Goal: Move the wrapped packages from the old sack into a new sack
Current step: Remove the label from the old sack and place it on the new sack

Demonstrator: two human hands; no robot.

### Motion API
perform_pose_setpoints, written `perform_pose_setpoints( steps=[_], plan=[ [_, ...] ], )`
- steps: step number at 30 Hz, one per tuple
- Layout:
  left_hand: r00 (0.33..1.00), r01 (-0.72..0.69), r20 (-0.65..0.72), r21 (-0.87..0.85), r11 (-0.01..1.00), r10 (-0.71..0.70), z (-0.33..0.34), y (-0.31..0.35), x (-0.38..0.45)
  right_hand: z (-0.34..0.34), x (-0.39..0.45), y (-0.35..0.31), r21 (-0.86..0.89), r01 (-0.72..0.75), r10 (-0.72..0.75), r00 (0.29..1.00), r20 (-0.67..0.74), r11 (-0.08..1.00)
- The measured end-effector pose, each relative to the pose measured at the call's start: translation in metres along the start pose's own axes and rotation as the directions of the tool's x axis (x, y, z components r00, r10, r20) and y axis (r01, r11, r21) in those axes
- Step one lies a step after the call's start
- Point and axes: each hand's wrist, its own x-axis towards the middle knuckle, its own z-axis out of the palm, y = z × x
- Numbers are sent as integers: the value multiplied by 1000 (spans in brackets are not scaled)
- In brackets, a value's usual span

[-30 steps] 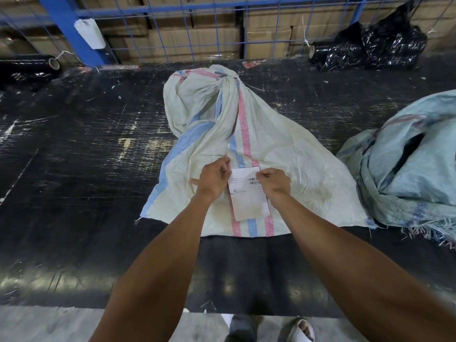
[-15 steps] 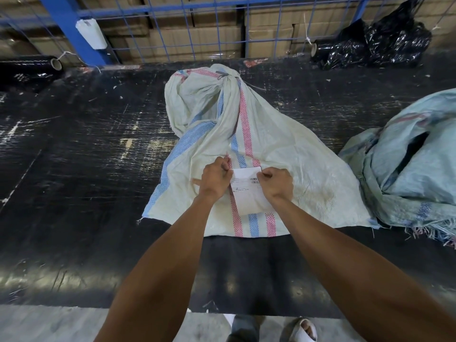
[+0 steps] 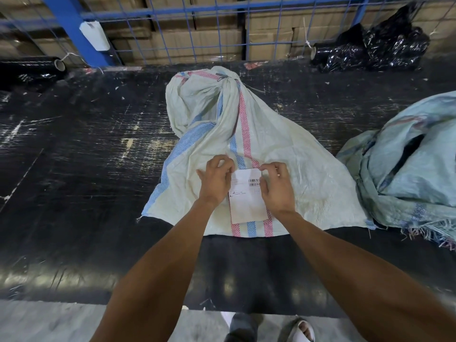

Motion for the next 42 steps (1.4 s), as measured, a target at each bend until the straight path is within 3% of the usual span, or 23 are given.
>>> perform_pose_setpoints(
  steps=[3,7,13,19,22,27,33,37,42],
  plan=[
    [996,-88,9,137,987,88,-4,1,-3,4,-2,8,-35,91,-89,995,54,995],
    [992,-110,88,277,954,88,-3,-6,-9,10,-3,10,-116,73,-54,985,164,991],
    [974,-104,223,240,965,49,-3,-12,-17,11,-5,13,-196,50,-4,973,230,979],
    [963,-91,269,230,969,27,-6,-15,-18,8,2,15,-233,6,69,947,315,972],
    [959,-90,281,219,972,26,-6,-15,-17,6,4,15,-168,-50,101,947,306,984],
    [940,-99,341,236,967,13,-7,-12,-18,3,8,7,78,-297,281,944,173,952],
    [904,-47,421,283,958,-81,-2,-9,-19,3,-9,29,-107,-85,99,986,133,991],
    [890,80,422,223,972,-170,-8,-8,-5,6,5,42,-208,-67,125,952,280,976],
    [891,99,413,230,968,-189,-3,-6,-2,-6,43,34,-257,-129,207,931,302,958]
  ],
)
